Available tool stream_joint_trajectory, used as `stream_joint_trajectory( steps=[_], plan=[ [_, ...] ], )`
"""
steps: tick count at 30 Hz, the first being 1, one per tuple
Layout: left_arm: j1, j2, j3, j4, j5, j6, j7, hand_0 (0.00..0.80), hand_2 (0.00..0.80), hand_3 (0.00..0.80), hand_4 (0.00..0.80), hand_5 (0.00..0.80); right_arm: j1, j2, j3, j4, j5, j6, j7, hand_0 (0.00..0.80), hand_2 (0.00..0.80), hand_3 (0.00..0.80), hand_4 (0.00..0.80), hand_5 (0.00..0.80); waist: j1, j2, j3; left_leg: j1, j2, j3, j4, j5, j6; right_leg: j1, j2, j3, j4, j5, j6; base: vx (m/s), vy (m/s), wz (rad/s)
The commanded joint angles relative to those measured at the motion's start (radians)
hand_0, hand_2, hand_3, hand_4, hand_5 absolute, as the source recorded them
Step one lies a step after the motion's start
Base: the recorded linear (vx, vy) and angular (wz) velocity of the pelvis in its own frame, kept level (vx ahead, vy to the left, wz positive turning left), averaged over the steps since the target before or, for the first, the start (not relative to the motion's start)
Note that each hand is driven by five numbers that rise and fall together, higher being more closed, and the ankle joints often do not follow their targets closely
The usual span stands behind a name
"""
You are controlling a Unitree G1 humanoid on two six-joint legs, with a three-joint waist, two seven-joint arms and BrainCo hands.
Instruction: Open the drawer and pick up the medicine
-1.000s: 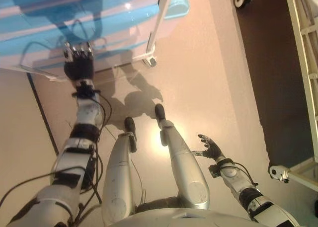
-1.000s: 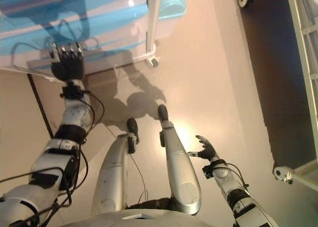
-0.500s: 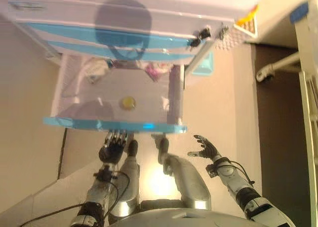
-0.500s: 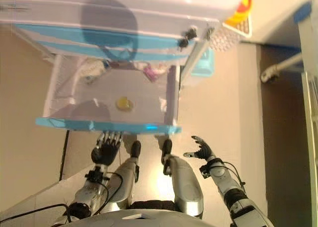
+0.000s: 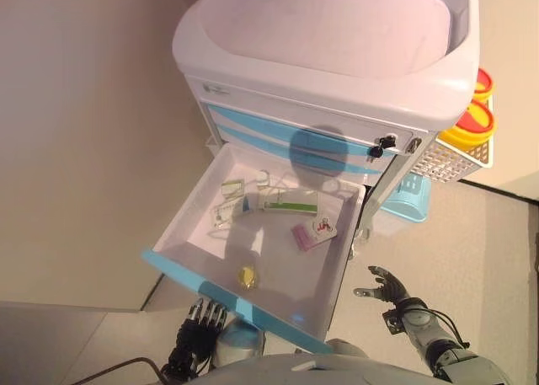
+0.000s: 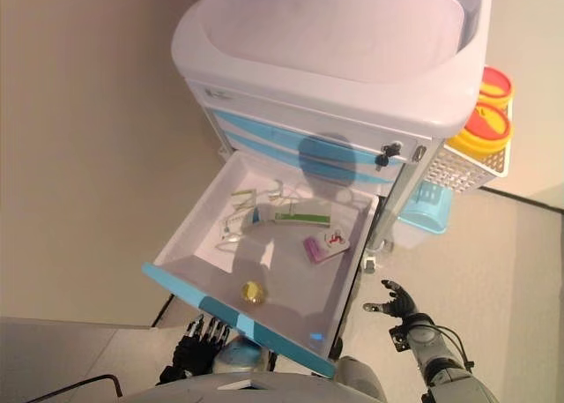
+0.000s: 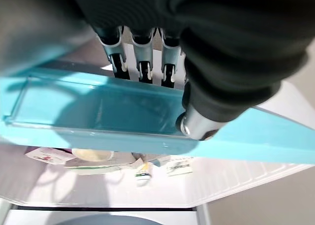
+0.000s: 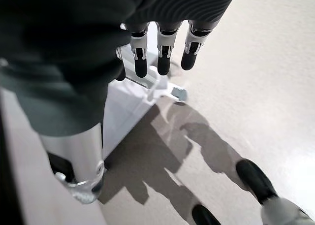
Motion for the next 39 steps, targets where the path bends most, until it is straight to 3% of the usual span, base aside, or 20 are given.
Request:
stream_joint_trajectory(
  steps=[1, 2, 3, 6, 10, 13, 16, 19, 22, 27, 32, 36, 39],
  plan=[
    [0.166, 0.125, -0.023, -0.004, 0.141, -0.161, -0.016, 0.618, 0.618, 0.618, 0.618, 0.618, 0.039, 0.016, -0.018, 0.011, -0.022, -0.031, 0.002, 0.000, 0.000, 0.000, 0.000, 0.000, 0.034, -0.053, 0.000, -0.007, -0.100, -0.025, -0.002, -0.060, 0.066, 0.057, -0.056, 0.056, 0.020, 0.000, 0.109, 0.017, 0.042, 0.01],
    [0.157, 0.132, -0.049, -0.005, 0.171, -0.219, 0.058, 0.056, 0.056, 0.056, 0.056, 0.056, 0.047, 0.019, -0.018, 0.012, -0.030, -0.038, 0.003, 0.000, 0.000, 0.000, 0.000, 0.000, 0.025, -0.053, -0.009, -0.001, -0.099, -0.024, -0.013, -0.058, 0.067, 0.057, -0.056, 0.060, 0.017, 0.001, 0.111, 0.022, 0.050, 0.03],
    [0.146, 0.139, -0.068, -0.005, 0.202, -0.253, 0.120, 0.000, 0.000, 0.000, 0.000, 0.000, 0.055, 0.022, -0.015, 0.015, -0.039, -0.047, 0.000, 0.000, 0.000, 0.000, 0.000, 0.000, 0.015, -0.054, -0.016, 0.004, -0.099, -0.021, -0.021, -0.057, 0.070, 0.057, -0.055, 0.066, 0.014, 0.002, 0.113, 0.021, 0.052, 0.02],
    [0.108, 0.158, -0.120, 0.000, 0.330, -0.390, 0.229, 0.000, 0.000, 0.000, 0.000, 0.000, 0.074, 0.019, -0.011, 0.018, -0.058, -0.070, 0.003, 0.000, 0.000, 0.000, 0.000, 0.000, -0.017, -0.055, -0.033, 0.020, -0.097, -0.006, -0.041, -0.058, 0.075, 0.060, -0.052, 0.091, -0.004, 0.010, 0.117, 0.024, 0.065, 0.03],
    [0.068, 0.171, -0.200, -0.002, 0.478, -0.478, 0.385, 0.000, 0.000, 0.000, 0.000, 0.000, 0.083, 0.010, -0.007, 0.015, -0.074, -0.092, -0.009, 0.000, 0.000, 0.000, 0.000, 0.000, -0.055, -0.055, -0.054, 0.038, -0.095, 0.024, -0.062, -0.061, 0.086, 0.059, -0.046, 0.135, -0.028, 0.027, 0.124, 0.021, 0.062, -0.21],
    [0.043, 0.172, -0.258, -0.004, 0.617, -0.484, 0.514, 0.000, 0.000, 0.000, 0.000, 0.000, 0.083, 0.007, -0.003, 0.005, -0.071, -0.088, -0.039, 0.000, 0.000, 0.000, 0.000, 0.000, -0.077, -0.057, -0.063, 0.050, -0.093, 0.045, -0.071, -0.064, 0.094, 0.058, -0.042, 0.164, -0.039, 0.039, 0.128, 0.020, 0.045, -0.22],
    [0.008, 0.176, -0.319, 0.005, 0.765, -0.455, 0.573, 0.000, 0.000, 0.000, 0.000, 0.000, 0.079, 0.003, 0.001, -0.001, -0.058, -0.072, -0.091, 0.000, 0.000, 0.000, 0.000, 0.000, -0.100, -0.061, -0.071, 0.064, -0.091, 0.066, -0.081, -0.069, 0.102, 0.057, -0.036, 0.194, -0.049, 0.051, 0.132, 0.011, 0.031, -0.30],
    [-0.022, 0.171, -0.406, 0.007, 0.872, -0.441, 0.573, 0.000, 0.000, 0.000, 0.000, 0.000, 0.077, 0.002, -0.011, -0.018, -0.022, -0.063, -0.141, 0.000, 0.000, 0.000, 0.000, 0.000, -0.129, -0.067, -0.079, 0.081, -0.088, 0.096, -0.092, -0.077, 0.112, 0.055, -0.032, 0.229, -0.062, 0.067, 0.140, 0.007, 0.029, -0.31],
    [-0.034, 0.159, -0.467, -0.001, 0.868, -0.422, 0.557, 0.000, 0.000, 0.000, 0.000, 0.000, 0.078, -0.004, -0.025, -0.050, -0.010, -0.081, -0.185, 0.000, 0.000, 0.000, 0.000, 0.000, -0.152, -0.071, -0.083, 0.094, -0.085, 0.128, -0.103, -0.084, 0.121, 0.055, -0.030, 0.262, -0.086, 0.091, 0.151, -0.001, 0.026, -0.37],
    [-0.028, 0.146, -0.463, -0.006, 0.807, -0.413, 0.592, 0.000, 0.000, 0.000, 0.000, 0.000, 0.073, -0.021, -0.049, -0.193, 0.030, -0.086, -0.261, 0.000, 0.000, 0.000, 0.000, 0.000, -0.170, -0.089, -0.080, 0.106, -0.081, 0.166, -0.119, -0.088, 0.128, 0.051, -0.029, 0.298, -0.126, 0.135, 0.168, -0.015, -0.002, -0.37],
    [0.024, 0.137, -0.394, 0.010, 0.789, -0.419, 0.629, 0.000, 0.000, 0.000, 0.000, 0.000, 0.082, -0.065, -0.083, -0.610, 0.052, -0.050, -0.318, 0.000, 0.000, 0.000, 0.000, 0.000, -0.193, -0.100, -0.076, 0.107, -0.072, 0.201, -0.140, -0.086, 0.128, 0.032, -0.030, 0.320, -0.146, 0.160, 0.177, -0.036, 0.012, -0.29],
    [0.054, 0.135, -0.342, 0.030, 0.812, -0.424, 0.635, 0.000, 0.000, 0.000, 0.000, 0.000, 0.102, -0.100, -0.059, -0.923, -0.079, -0.150, -0.236, 0.000, 0.000, 0.000, 0.000, 0.000, -0.215, -0.097, -0.078, 0.098, -0.069, 0.219, -0.154, -0.083, 0.128, 0.010, -0.032, 0.331, -0.152, 0.161, 0.183, -0.039, 0.044, -0.22],
    [0.053, 0.136, -0.340, 0.034, 0.827, -0.421, 0.640, 0.000, 0.000, 0.000, 0.000, 0.000, 0.068, -0.167, -0.030, -1.023, -0.123, -0.224, -0.149, 0.000, 0.000, 0.000, 0.000, 0.000, -0.208, -0.098, -0.080, 0.092, -0.067, 0.224, -0.157, -0.082, 0.124, 0.004, -0.035, 0.325, -0.159, 0.162, 0.187, -0.017, 0.020, -0.06]
  ],
)
